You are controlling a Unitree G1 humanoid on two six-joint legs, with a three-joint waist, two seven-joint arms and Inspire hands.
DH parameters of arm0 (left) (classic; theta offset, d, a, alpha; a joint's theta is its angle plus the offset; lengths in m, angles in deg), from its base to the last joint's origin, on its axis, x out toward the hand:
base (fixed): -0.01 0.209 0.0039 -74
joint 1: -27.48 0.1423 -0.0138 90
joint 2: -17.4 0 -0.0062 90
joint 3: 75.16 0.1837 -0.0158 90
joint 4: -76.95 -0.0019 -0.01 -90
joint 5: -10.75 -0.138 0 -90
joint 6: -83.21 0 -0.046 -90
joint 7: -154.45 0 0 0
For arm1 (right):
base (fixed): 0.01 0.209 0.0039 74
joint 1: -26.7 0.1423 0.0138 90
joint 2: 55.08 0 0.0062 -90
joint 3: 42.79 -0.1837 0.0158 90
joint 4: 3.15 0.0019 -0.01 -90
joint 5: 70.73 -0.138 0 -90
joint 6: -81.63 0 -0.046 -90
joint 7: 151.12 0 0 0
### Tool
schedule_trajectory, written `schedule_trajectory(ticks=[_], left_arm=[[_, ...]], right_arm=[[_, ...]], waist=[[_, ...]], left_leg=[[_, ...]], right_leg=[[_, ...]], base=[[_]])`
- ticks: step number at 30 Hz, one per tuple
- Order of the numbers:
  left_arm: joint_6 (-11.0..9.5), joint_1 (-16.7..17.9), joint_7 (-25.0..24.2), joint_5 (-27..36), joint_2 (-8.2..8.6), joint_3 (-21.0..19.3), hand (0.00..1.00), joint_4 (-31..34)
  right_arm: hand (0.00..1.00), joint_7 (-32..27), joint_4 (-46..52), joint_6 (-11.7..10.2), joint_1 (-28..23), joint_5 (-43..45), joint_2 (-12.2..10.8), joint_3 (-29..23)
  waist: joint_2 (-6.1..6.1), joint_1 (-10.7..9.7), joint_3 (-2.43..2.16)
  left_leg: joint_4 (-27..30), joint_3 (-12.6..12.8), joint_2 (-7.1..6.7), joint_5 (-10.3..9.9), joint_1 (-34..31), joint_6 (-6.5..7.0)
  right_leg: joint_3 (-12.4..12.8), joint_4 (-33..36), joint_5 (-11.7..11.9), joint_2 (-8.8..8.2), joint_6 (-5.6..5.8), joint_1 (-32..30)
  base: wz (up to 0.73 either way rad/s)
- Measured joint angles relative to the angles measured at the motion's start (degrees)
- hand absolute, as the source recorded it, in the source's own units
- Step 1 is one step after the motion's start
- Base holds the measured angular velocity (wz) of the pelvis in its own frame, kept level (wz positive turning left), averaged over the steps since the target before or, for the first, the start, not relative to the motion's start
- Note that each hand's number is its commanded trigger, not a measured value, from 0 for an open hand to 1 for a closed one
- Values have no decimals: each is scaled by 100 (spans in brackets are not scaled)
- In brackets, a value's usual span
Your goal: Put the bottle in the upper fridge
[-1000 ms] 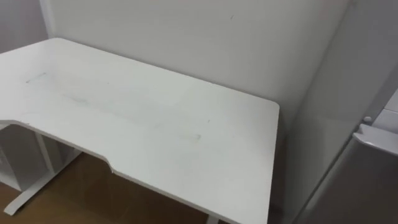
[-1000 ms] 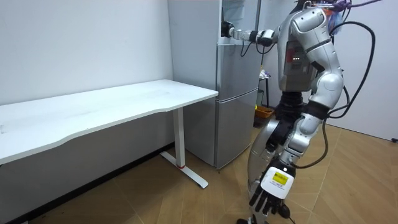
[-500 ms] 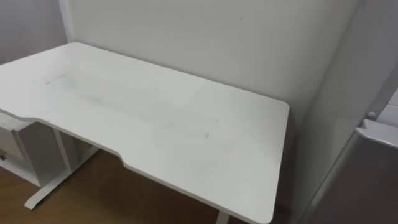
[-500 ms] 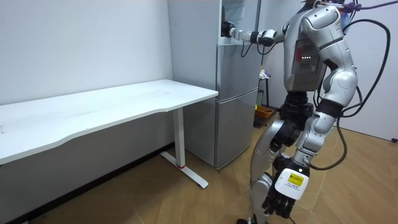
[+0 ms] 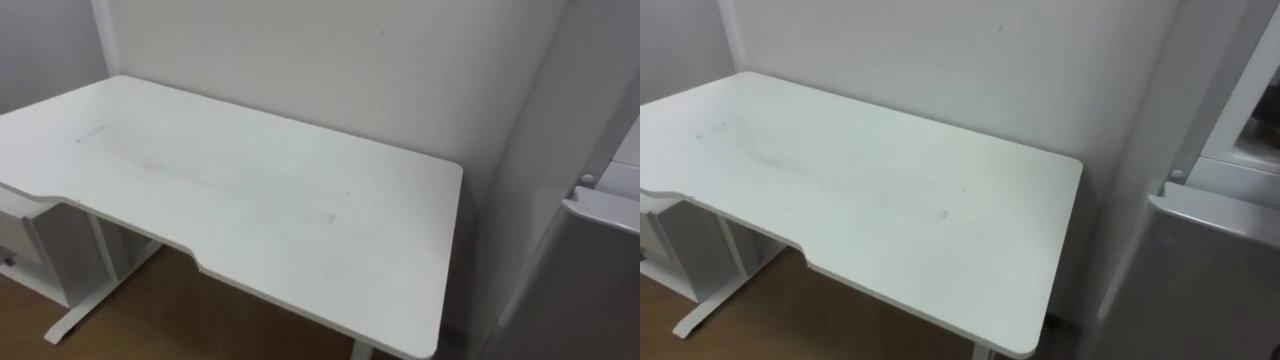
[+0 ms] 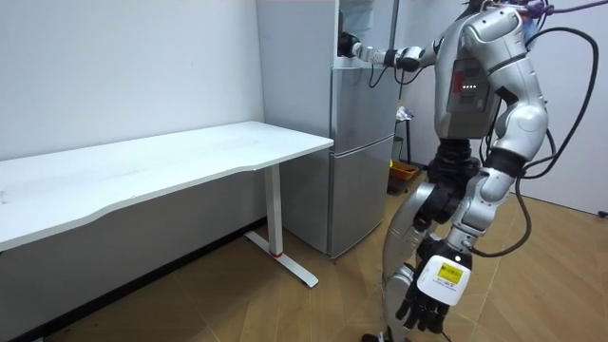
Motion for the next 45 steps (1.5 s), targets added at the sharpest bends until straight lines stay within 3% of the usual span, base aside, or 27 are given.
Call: schedule_trajectory(ticks=[7,11,17,29,37,45], left_arm=[[-14,2,0,-1,-9,0,0,28],[-15,30,0,-2,-32,-24,0,30],[-43,42,0,-2,-36,-24,0,34],[-50,208,-1,-1,-39,-27,0,35],[-55,223,-1,-15,-38,-77,0,17],[-53,229,-2,-47,-35,-90,0,22]], right_arm=[[0,291,8,5,-18,-11,-19,-105],[0,425,8,32,-21,-156,-19,-109],[0,446,12,48,-60,-228,-19,-109],[0,566,298,51,-475,-947,-16,-143],[0,848,579,62,-682,-964,-6,-157],[0,1052,796,246,-768,-958,-6,-156]], waist=[[-12,-63,-8],[-54,-107,-36],[-47,-112,-28],[-154,-159,-55],[-192,-311,-86],[-201,-439,-103]], left_leg=[[16,-8,-1,-1,12,0],[27,-15,-3,-1,26,-1],[18,-14,-6,-2,72,-2],[-203,16,-60,-4,422,-6],[-330,95,-96,-5,632,-4],[-429,156,-99,-5,797,-4]], right_leg=[[-13,13,-6,4,0,64],[-15,4,-5,8,-1,77],[-11,-7,-10,6,6,125],[22,-114,-62,-18,58,384],[100,-117,-88,-58,99,536],[132,-192,-93,-52,107,672]], base=[[0],[0],[0],[-1],[-4],[-1]])
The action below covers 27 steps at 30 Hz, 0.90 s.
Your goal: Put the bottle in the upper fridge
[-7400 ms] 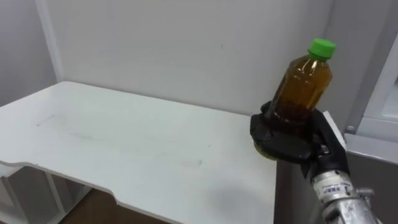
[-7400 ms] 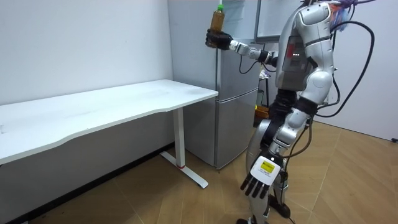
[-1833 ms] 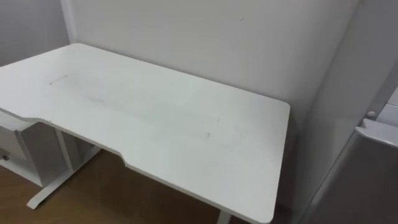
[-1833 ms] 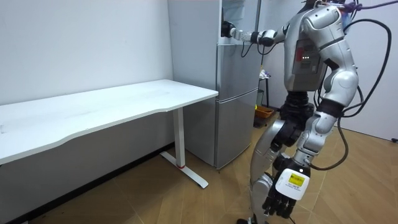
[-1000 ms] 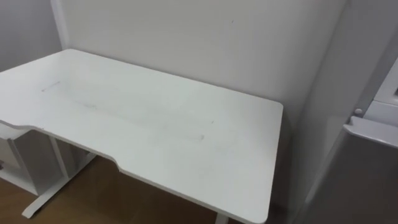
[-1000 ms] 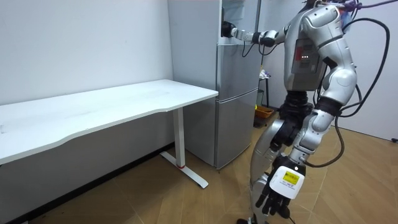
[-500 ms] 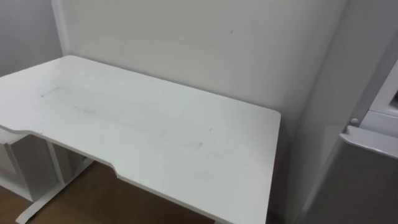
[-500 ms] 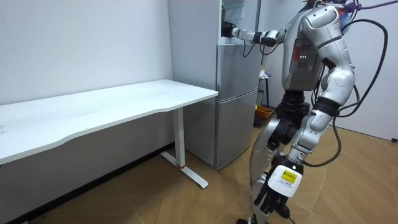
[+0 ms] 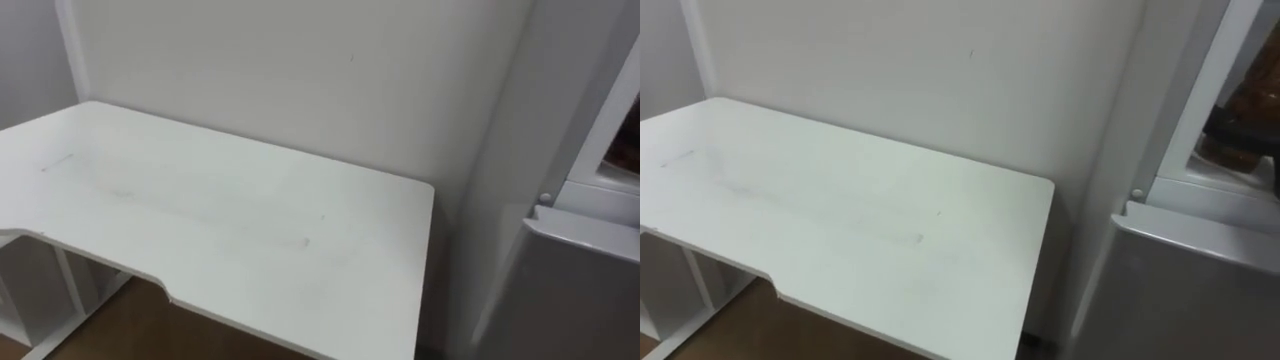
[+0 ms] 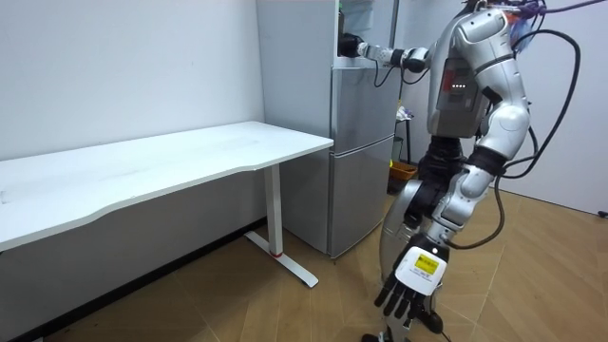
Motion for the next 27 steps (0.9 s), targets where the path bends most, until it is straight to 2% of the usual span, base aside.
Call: schedule_trajectory(ticks=[5,15,20,27], left_arm=[[0,2,0,-241,18,0,0,5],[0,16,-24,-243,21,-4,0,6],[0,17,-33,-237,43,-131,0,3],[2,37,-33,-245,71,-337,0,0]], right_arm=[[0,23,110,69,-43,32,3,-1],[0,53,158,91,-116,18,3,1],[0,52,158,209,-116,15,3,0],[0,-7,351,359,-116,7,3,-58]], waist=[[-1,-27,-1],[-17,-24,-5],[-64,-24,-5],[-62,-47,-9]], left_leg=[[-14,26,3,0,25,0],[-72,114,7,1,115,1],[-69,140,7,1,122,2],[-50,138,7,-1,115,4]], right_leg=[[5,9,0,-2,0,-2],[46,73,-2,-33,4,0],[71,91,-5,-40,9,-8],[69,91,-5,-41,9,-11]], base=[[-3],[-4],[-1],[0]])
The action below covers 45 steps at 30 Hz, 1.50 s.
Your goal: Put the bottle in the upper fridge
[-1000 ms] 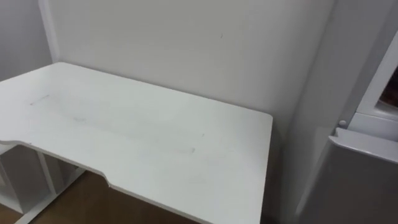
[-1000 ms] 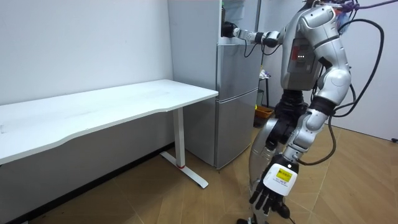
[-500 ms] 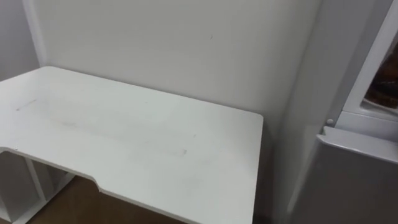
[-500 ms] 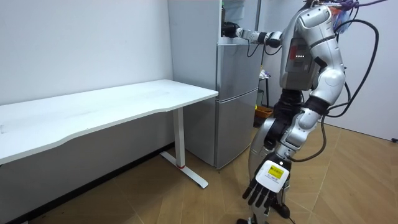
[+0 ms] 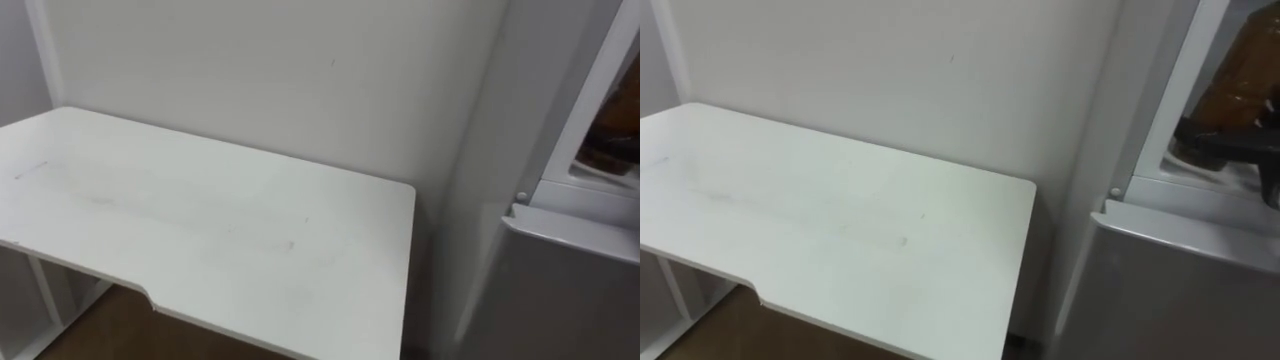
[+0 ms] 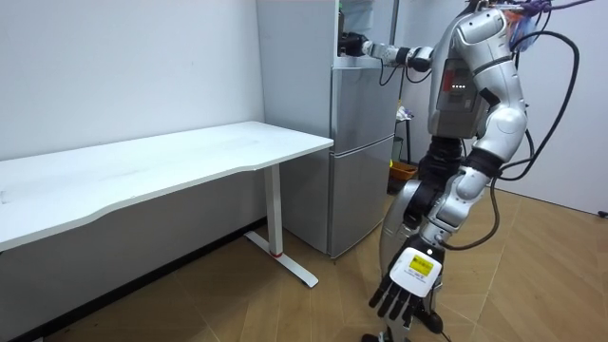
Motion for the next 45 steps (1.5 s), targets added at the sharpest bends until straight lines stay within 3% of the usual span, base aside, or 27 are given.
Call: schedule_trajectory(ticks=[3,11,19,25,35,45], left_arm=[[7,49,0,2,3,-49,0,0],[12,72,13,4,18,-51,0,0],[12,90,31,6,18,-51,0,3],[37,167,34,9,132,-53,0,12],[28,293,34,4,177,-56,0,1],[-31,328,34,2,211,-53,0,-25]], right_arm=[[0,-11,157,82,0,1,0,-45],[0,-54,418,87,-2,-14,0,-77],[0,-56,485,87,-40,-168,-1,-125],[0,-243,770,88,-77,-125,-1,-248],[0,-710,1856,83,-1100,-135,0,-1037],[0,-1073,2160,-64,-1290,-98,0,-1093]], waist=[[3,-50,-1],[52,-126,-19],[72,-167,-9],[113,-308,-22],[113,-449,-22],[139,-498,0]], left_leg=[[-1,0,0,0,0,0],[-10,0,1,0,25,0],[-31,1,-1,-4,141,3],[-57,2,-6,-5,225,4],[-129,80,4,-35,397,-8],[-259,255,15,-46,548,-5]], right_leg=[[-1,-1,0,1,0,-1],[-4,7,0,1,0,11],[-9,-8,1,0,0,124],[-8,-103,4,14,6,204],[54,-181,-1,33,21,337],[243,-183,-1,32,29,332]], base=[[0],[0],[0],[0],[-3],[-10]])
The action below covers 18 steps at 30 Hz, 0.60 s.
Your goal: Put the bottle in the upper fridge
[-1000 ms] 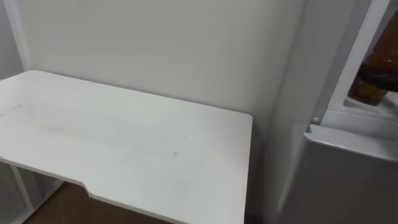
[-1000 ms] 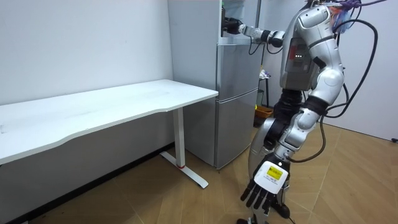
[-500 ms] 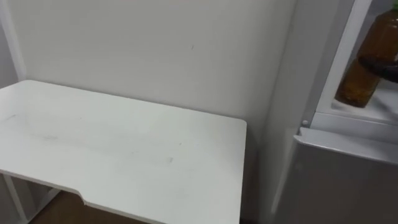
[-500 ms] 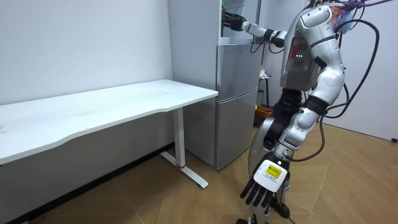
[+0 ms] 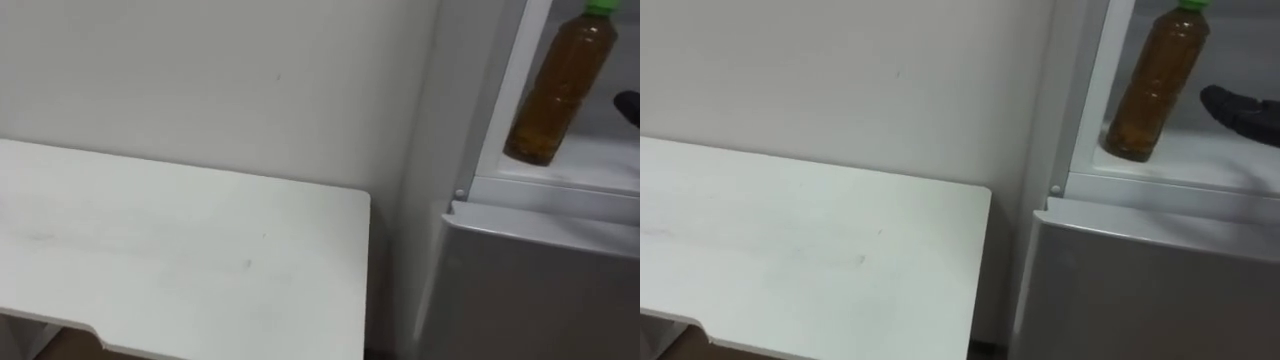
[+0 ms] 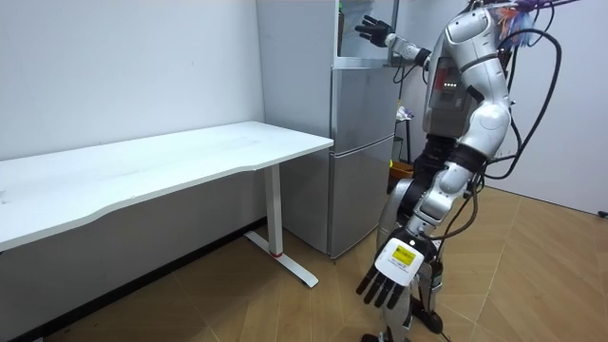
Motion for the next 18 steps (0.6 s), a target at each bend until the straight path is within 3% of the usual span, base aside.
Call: schedule_trajectory(ticks=[6,13,18], left_arm=[[-3,-8,0,5,80,0,0,-40],[-2,-24,1,-7,191,6,0,-229],[-55,-39,2,1,261,30,0,-204]], right_arm=[[0,-66,256,-41,-277,367,-5,-45],[0,-58,1639,-46,-1109,555,-126,-293],[0,-3,2219,-187,-1504,556,-538,-373]], waist=[[34,-34,37],[76,-94,48],[93,-112,33]], left_leg=[[-30,21,0,0,7,0],[-57,41,-4,0,3,0],[-72,109,-6,0,69,1]], right_leg=[[20,3,-2,-2,4,10],[76,4,-10,-6,18,0],[174,-7,-17,-4,28,-15]], base=[[0],[-1],[-7]])
